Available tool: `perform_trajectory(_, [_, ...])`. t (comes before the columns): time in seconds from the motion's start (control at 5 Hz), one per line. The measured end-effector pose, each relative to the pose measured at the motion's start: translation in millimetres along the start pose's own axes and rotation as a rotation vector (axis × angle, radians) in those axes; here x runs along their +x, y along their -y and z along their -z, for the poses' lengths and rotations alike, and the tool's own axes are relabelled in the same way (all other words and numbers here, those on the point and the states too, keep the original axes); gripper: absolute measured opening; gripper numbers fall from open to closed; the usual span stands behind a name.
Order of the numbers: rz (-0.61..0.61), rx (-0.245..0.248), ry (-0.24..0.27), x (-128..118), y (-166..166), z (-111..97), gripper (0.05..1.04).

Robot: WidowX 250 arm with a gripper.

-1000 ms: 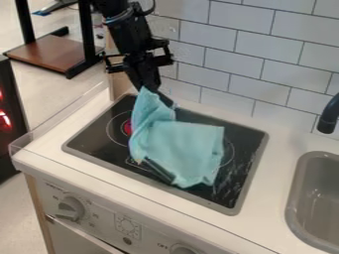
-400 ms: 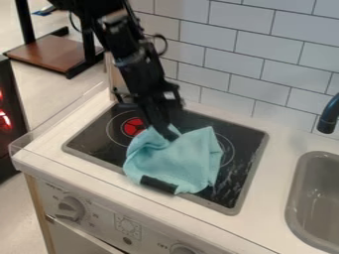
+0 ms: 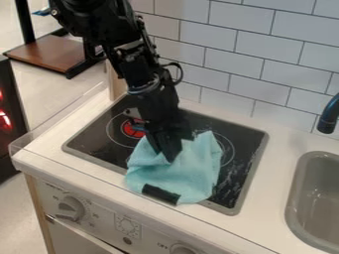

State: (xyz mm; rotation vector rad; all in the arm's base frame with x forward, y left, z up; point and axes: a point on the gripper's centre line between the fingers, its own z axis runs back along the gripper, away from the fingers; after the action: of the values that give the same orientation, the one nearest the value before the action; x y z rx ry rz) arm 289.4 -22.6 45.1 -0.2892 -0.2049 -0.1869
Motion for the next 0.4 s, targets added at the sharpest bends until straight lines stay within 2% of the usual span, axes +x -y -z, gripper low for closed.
perform_trajectory(0.2, [-0.009,0.021,-0.012,-2.5,2.9,3.8,0.233])
perform_trajectory(0.4, [-0.042,0.025,-0.003,-1.1,2.2,3.8,0.495])
